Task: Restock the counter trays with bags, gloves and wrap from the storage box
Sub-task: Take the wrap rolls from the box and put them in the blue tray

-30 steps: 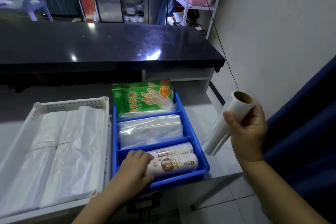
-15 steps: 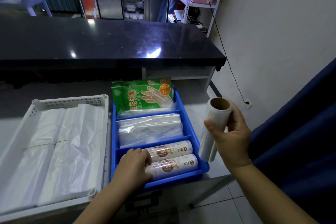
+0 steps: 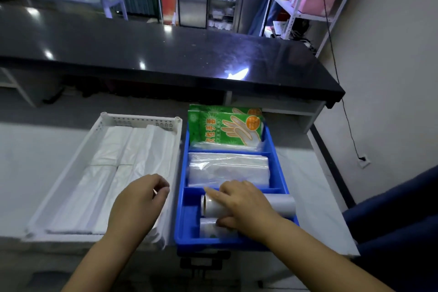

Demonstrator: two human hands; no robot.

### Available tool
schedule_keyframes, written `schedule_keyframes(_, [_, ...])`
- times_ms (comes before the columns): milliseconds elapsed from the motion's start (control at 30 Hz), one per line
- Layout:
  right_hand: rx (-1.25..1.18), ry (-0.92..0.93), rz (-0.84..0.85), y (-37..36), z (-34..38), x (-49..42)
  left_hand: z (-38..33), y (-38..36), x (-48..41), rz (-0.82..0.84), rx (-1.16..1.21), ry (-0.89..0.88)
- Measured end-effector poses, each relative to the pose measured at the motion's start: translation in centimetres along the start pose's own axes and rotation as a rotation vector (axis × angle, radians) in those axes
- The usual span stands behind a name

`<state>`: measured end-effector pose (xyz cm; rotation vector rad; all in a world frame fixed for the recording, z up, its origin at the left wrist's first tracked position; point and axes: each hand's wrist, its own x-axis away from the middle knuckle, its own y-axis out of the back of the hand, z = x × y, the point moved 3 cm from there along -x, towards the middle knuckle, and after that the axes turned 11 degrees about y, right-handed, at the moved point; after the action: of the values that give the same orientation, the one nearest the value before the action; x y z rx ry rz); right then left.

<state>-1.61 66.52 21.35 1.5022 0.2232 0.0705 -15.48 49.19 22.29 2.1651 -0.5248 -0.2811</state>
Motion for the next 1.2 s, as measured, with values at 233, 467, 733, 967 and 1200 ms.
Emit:
schedule_keyframes(233, [-0.027, 0.016, 0.150, -2.0, -0.1, -0.6, 0.8, -0.2, 1.0, 0.022, 0.003, 0.073])
schedule_keyframes(467, [-0.073, -0.130, -0.098, -0.2, -2.2, 1.1, 1.6, -2.4, 1.3, 0.058, -0.147, 0.152])
schedule_keyframes(733, [-0.092, -0.698, -0.325, 0.7, -9.1, 6.8, 2.2, -4.4, 1.2, 0.070, -0.029, 0.251])
schedule_keyframes(967, [-0.427, -0.922, -0.326, -0.9, -10.6, 7.7, 2.2, -4.7, 0.8, 0.030, -0.046, 0.216])
schedule_keyframes(1200, [-0.392, -0.887, -0.288, -1.4, -10.1, 7.1, 2.2, -4.2, 0.8, 0.030, 0.021, 0.160])
